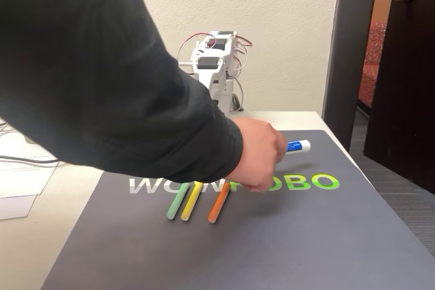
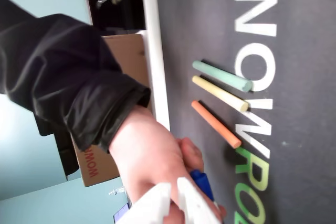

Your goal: Pick up the blue marker.

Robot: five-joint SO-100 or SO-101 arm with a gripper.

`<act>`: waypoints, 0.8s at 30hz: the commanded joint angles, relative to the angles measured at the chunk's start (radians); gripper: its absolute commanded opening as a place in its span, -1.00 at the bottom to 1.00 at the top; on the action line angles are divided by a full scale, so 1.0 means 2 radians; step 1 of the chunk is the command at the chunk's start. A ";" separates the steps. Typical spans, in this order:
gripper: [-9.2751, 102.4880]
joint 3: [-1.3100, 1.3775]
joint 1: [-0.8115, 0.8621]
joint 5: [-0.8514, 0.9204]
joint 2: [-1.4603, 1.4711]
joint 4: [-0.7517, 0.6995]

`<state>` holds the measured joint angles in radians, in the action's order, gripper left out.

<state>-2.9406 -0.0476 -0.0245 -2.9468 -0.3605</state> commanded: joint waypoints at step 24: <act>-0.83 -0.051 0.008 0.025 -0.187 -0.228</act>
<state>-3.0419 -0.0399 0.0077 -3.2827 -0.7777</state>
